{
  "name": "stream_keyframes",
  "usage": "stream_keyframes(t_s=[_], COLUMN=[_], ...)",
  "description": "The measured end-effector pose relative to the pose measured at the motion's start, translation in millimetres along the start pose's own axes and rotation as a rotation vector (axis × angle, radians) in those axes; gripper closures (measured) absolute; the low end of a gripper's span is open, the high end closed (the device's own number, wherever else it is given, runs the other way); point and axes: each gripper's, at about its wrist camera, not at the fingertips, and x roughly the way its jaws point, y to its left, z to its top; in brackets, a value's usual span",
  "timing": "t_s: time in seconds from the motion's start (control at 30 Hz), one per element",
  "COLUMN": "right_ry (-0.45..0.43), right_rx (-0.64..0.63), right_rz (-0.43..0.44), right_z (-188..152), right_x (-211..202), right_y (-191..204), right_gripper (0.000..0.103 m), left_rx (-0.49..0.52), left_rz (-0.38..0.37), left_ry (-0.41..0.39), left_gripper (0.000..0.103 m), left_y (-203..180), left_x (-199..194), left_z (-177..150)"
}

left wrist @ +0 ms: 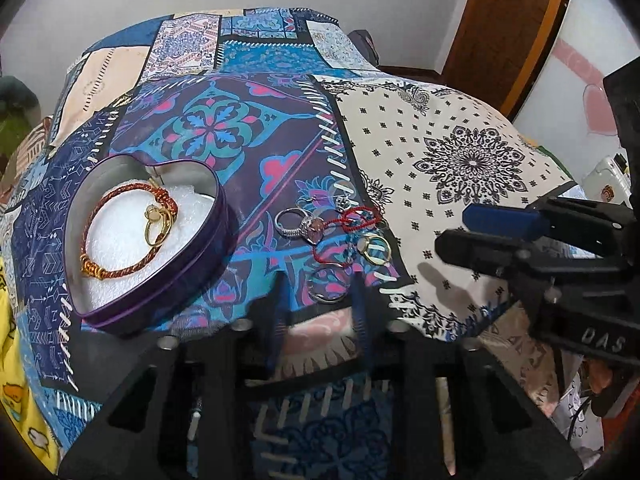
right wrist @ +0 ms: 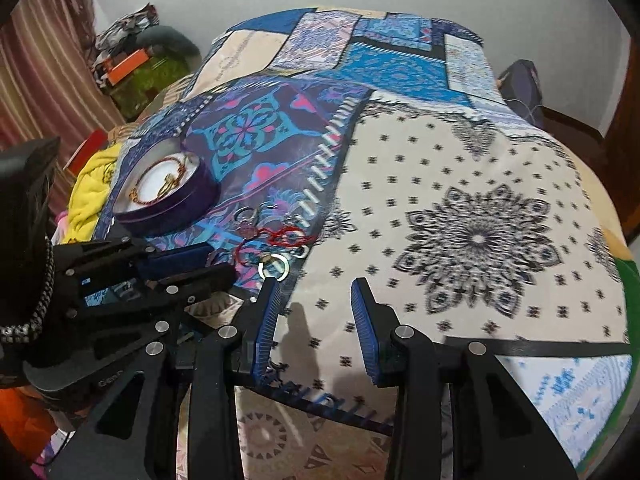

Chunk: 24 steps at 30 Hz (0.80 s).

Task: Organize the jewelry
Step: 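Grasp a silver ring with the left tool while the right tool grasps a gold ring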

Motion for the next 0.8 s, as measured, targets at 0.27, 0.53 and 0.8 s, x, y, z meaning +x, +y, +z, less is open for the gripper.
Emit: stream_keyframes(t_s=[0.27, 0.53, 0.8], right_ry=[0.029, 0.006, -0.027], right_rx=[-0.052, -0.035, -0.025], right_rz=[0.056, 0.044, 0.024], right_z=[3, 2, 6], right_x=[25, 24, 4], right_y=[14, 13, 16], right_gripper=[0.07, 0.086, 0.086], left_rx=[-0.051, -0.038, -0.06], left_rz=[-0.002, 0.021, 0.012], left_ry=[-0.031, -0.044, -0.065], left_gripper=[0.083, 0.083, 0.083], left_y=[19, 18, 20], left_x=[-11, -12, -27], left_z=[-5, -8, -9])
